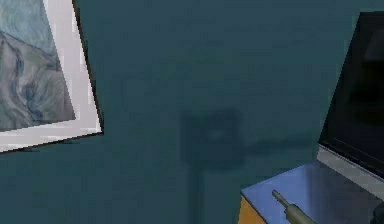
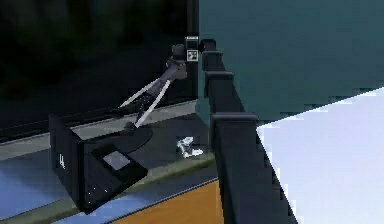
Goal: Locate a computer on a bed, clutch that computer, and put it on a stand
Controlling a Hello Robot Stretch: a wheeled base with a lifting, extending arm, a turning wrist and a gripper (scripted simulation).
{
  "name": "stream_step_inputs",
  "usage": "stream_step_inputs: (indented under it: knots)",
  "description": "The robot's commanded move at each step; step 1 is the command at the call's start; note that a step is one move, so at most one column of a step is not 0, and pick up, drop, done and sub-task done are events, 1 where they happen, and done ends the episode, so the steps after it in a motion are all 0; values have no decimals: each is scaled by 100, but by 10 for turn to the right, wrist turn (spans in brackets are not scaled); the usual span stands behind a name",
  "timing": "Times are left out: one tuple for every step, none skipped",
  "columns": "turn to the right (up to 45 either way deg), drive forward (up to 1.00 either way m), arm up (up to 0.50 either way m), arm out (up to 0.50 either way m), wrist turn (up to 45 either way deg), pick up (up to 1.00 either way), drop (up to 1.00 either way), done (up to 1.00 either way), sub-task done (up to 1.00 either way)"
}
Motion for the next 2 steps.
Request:
stream_step_inputs:
  knots:
    - [0,0,0,-10,0,0,0,0,0]
    - [0,0,0,0,0,0,0,100,0]
